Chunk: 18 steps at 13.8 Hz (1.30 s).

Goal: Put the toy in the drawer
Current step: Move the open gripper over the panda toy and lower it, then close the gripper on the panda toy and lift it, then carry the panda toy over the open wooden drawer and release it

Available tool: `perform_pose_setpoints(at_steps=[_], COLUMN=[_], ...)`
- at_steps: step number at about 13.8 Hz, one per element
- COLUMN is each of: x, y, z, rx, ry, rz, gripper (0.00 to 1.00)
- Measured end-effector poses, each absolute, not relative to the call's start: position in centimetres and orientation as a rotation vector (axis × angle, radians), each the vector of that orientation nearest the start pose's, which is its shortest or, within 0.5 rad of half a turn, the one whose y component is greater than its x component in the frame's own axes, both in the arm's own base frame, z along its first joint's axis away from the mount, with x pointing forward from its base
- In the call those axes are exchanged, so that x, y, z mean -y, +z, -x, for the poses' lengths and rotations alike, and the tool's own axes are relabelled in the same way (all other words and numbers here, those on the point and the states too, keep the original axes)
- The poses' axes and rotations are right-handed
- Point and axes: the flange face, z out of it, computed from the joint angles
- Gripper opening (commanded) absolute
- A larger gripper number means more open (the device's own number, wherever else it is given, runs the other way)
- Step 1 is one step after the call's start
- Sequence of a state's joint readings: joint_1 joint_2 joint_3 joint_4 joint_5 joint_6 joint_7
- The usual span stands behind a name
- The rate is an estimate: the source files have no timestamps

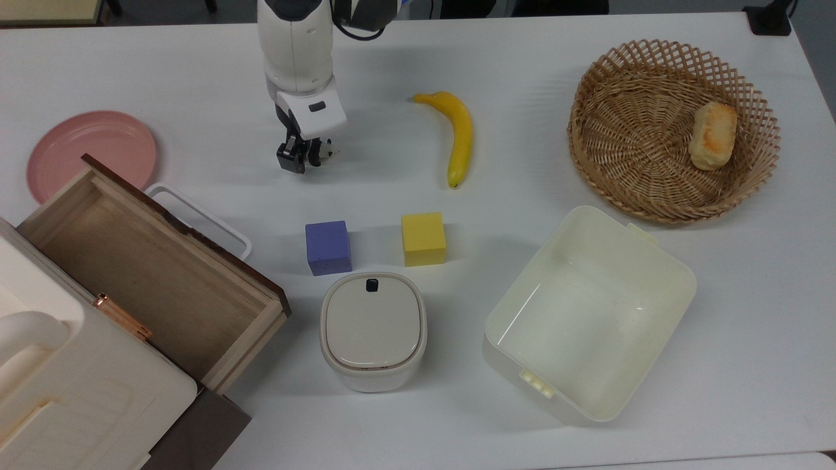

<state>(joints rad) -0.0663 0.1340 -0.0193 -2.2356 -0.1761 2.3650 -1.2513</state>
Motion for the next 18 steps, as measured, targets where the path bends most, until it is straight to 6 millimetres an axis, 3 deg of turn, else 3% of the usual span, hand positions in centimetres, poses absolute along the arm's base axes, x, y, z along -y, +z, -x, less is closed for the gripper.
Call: perform_pose_setpoints(at_steps=[2,8,11,18], x=[5.1,5.6,6.1,6.4], y=[31.1,33.5,39.3,48.4], z=[-53.7,-55.3,-58.3,-61.9], rx=[1.942,1.943,1.959,2.009], ry=[0.131,0.097,0.014,-0.225], rz=[2.588,2.619,2.679,2.785], gripper=[0.14,0.14,0.14,0.14])
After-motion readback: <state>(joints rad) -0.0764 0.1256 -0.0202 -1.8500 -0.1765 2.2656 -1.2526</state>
